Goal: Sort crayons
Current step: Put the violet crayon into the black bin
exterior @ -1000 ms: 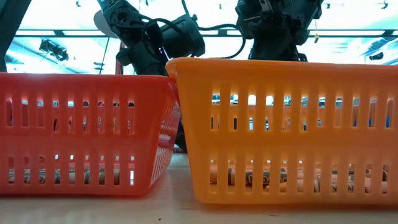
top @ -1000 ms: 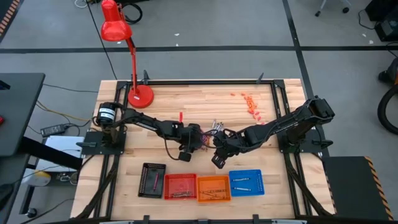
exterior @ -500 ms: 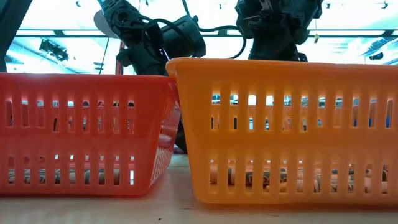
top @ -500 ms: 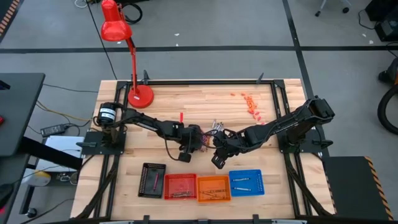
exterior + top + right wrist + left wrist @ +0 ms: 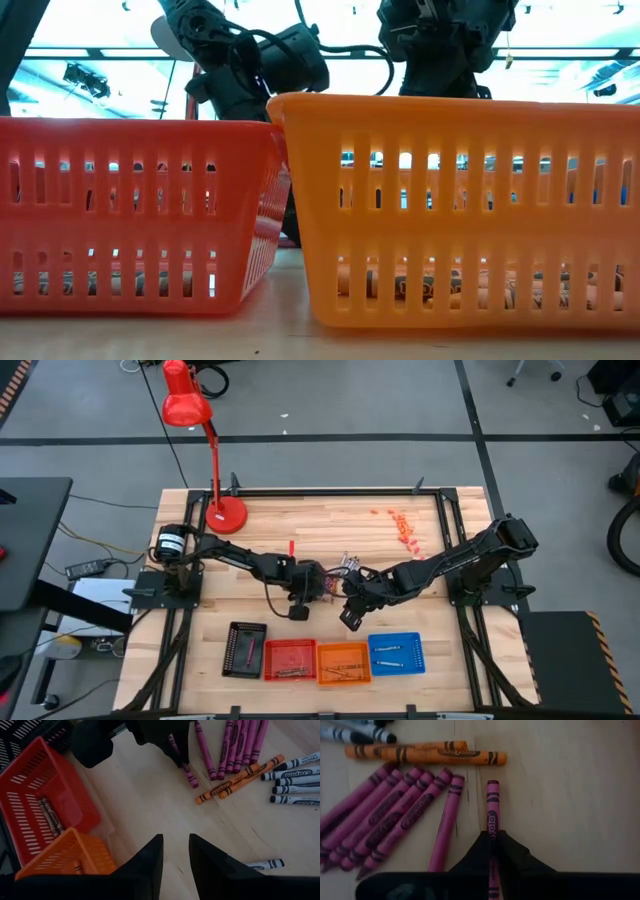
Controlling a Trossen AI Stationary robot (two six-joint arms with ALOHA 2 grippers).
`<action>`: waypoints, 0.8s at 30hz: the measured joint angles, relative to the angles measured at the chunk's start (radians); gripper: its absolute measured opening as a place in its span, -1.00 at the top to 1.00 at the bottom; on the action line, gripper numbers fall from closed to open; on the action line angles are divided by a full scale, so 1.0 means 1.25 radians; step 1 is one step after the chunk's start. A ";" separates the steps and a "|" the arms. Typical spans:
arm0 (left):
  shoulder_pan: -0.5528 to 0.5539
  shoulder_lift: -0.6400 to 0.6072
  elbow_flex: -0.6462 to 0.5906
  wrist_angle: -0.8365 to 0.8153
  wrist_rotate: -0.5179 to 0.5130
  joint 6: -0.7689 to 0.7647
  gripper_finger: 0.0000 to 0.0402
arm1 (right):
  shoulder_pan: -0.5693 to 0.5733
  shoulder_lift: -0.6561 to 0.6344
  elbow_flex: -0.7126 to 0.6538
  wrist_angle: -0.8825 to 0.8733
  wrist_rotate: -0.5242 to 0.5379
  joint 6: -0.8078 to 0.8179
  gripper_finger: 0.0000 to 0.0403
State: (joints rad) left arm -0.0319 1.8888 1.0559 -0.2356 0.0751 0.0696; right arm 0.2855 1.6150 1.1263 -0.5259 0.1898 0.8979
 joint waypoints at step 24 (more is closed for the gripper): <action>-0.074 -0.214 -0.003 -0.223 -0.038 -0.228 0.95 | 0.005 -0.052 0.001 0.005 -0.070 -0.118 0.52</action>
State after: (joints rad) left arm -0.1241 1.6208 1.0523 -0.5140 0.0281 -0.2160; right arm 0.2920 1.5497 1.1271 -0.5197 0.1028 0.7504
